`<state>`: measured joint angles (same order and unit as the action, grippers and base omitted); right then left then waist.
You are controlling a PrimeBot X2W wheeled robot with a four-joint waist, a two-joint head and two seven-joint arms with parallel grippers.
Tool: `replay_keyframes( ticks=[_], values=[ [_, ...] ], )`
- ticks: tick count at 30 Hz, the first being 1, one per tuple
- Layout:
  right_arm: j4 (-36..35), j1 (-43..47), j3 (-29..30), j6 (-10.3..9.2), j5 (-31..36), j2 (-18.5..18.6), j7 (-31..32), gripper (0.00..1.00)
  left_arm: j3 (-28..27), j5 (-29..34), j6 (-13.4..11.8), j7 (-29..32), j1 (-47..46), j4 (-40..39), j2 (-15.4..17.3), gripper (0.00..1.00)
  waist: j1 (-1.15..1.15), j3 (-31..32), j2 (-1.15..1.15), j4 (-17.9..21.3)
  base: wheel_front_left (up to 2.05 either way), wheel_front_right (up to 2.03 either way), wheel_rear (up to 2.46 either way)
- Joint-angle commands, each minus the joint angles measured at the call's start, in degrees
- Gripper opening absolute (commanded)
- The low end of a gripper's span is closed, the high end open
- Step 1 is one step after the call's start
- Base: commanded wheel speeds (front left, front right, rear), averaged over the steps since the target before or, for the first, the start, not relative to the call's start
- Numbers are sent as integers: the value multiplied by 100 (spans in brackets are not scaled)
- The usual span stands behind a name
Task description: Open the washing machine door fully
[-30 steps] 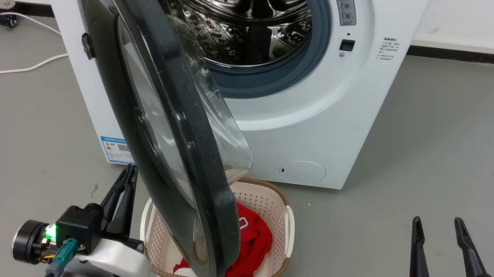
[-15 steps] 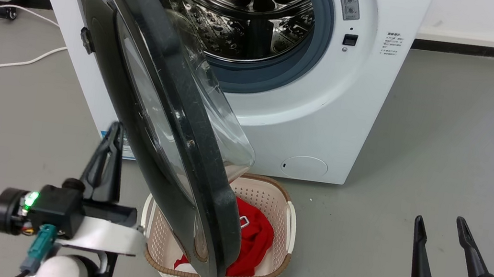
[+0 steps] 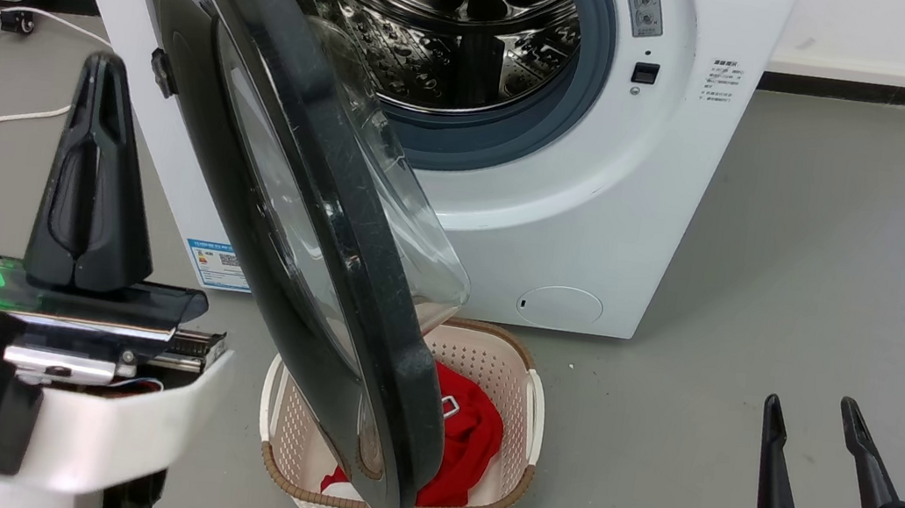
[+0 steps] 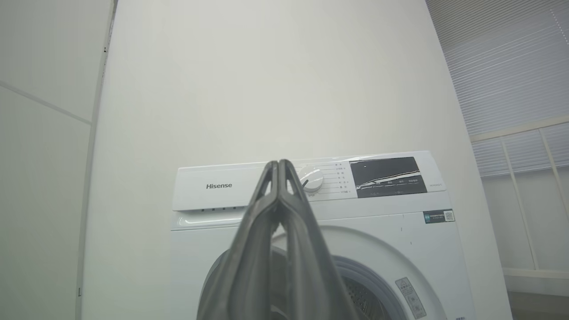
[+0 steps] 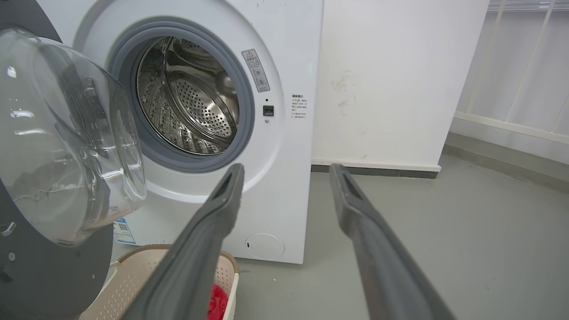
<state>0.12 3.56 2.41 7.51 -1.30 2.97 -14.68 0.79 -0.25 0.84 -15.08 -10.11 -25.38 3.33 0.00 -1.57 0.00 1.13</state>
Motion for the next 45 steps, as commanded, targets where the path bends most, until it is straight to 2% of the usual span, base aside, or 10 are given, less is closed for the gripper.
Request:
replay_keyframes(
  ticks=[1,10,16,27,36,39,45],
  values=[
    [9,-52,5,-4,-22,-18,-23,100,44,23,21,-13,-72,-93,13,0,0,-1,0,2,0,0,0],
    [39,-67,-7,-4,-67,-18,-20,100,902,32,274,-12,-132,-927,-2,0,0,10,0,28,0,0,0],
    [37,-23,11,-4,-83,-17,-8,100,1827,-121,515,290,204,-856,88,0,0,23,0,12,0,0,0],
    [46,10,20,-4,-75,-17,40,100,3230,-715,648,1147,704,-446,554,0,0,16,0,-110,0,0,0],
    [55,52,17,-4,-64,-16,87,100,3571,-1202,650,1846,1356,300,946,0,0,54,0,-137,0,0,0],
    [59,53,4,-4,-77,-17,86,100,3549,-1217,601,1836,1459,633,1008,0,0,48,0,-129,0,0,0],
    [66,23,-24,-4,-123,-17,88,100,3293,-1106,322,1424,1262,1183,868,0,0,3,0,-93,0,0,0]
  ],
)
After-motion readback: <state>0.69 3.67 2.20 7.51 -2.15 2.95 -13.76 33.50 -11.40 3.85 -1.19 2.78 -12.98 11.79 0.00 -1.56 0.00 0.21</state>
